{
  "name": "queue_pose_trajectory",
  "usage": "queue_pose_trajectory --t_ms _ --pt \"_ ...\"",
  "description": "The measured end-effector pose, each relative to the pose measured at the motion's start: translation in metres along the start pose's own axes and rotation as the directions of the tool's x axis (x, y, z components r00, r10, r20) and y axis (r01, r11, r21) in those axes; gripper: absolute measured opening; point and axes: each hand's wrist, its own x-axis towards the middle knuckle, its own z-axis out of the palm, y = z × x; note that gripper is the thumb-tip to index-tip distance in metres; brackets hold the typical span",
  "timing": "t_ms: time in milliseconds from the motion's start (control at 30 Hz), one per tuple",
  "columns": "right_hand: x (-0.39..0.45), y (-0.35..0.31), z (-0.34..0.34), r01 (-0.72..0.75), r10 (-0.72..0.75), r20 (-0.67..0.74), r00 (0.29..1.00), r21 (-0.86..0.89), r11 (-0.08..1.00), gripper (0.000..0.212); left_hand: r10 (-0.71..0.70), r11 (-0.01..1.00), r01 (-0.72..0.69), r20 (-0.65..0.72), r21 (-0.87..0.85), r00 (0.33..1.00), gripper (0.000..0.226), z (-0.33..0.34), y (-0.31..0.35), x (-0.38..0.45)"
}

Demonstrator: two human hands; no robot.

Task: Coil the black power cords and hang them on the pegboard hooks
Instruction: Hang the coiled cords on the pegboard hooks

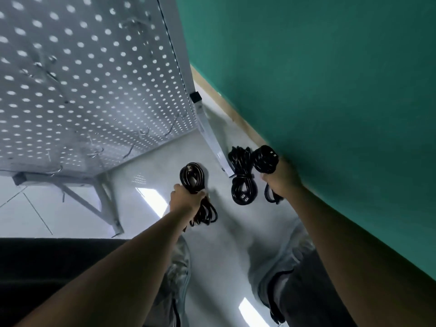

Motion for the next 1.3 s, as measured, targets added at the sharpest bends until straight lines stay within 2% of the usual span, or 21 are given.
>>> queue_pose_trajectory --t_ms 133,200,300,433,533,633,767,900,1000,1200,1300 --pt "0.002 0.0 0.018 -0.018 0.009 -0.101 0.995 -0.09 0.996 0.075 -0.037 0.996 0.036 -0.01 -0.077 0.999 0.063 0.008 -0.011 0.02" --pt "0.0 0.002 0.022 -0.025 0.007 -0.127 0.992 -0.139 0.99 0.083 -0.047 0.994 0.047 0.002 -0.1 0.999 0.047 0.007 -0.015 0.023" --pt "-0.002 0.01 0.024 -0.056 0.05 -0.073 0.996 -0.078 0.995 0.087 -0.043 0.99 0.05 0.056 -0.135 0.997 0.027 0.006 -0.017 0.02" --pt "-0.016 0.019 0.016 -0.056 0.055 -0.035 0.998 -0.008 0.998 0.088 0.008 0.989 0.004 0.078 -0.15 0.997 0.032 0.008 -0.013 0.008" --pt "-0.035 0.016 0.0 -0.011 0.013 -0.043 0.999 0.054 0.998 0.08 0.059 0.988 -0.051 0.05 -0.146 0.997 0.038 0.002 -0.006 -0.012" --pt "-0.058 0.004 -0.027 0.031 -0.023 -0.062 0.998 0.116 0.993 0.062 0.11 0.976 -0.099 0.044 -0.195 0.993 0.044 -0.007 0.01 -0.044" --pt "-0.103 -0.023 -0.07 0.087 -0.071 -0.1 0.992 0.164 0.983 0.049 0.232 0.954 -0.228 0.0 -0.194 0.973 0.039 -0.026 0.04 -0.102" --pt "-0.159 -0.054 -0.119 0.183 -0.142 -0.179 0.974 0.241 0.953 0.034 0.343 0.897 -0.337 -0.031 -0.285 0.939 0.037 -0.059 0.069 -0.164" --pt "-0.208 -0.072 -0.151 0.254 -0.19 -0.202 0.961 0.365 0.896 0.041 0.437 0.832 -0.436 -0.077 -0.344 0.896 0.035 -0.092 0.083 -0.215" --pt "-0.315 -0.114 -0.198 0.427 -0.302 -0.317 0.899 0.483 0.764 0.034 0.582 0.632 -0.598 -0.209 -0.493 0.786 0.046 -0.173 0.091 -0.313" --pt "-0.366 -0.133 -0.215 0.502 -0.345 -0.375 0.861 0.511 0.698 0.033 0.646 0.539 -0.672 -0.262 -0.508 0.717 0.041 -0.214 0.086 -0.347"
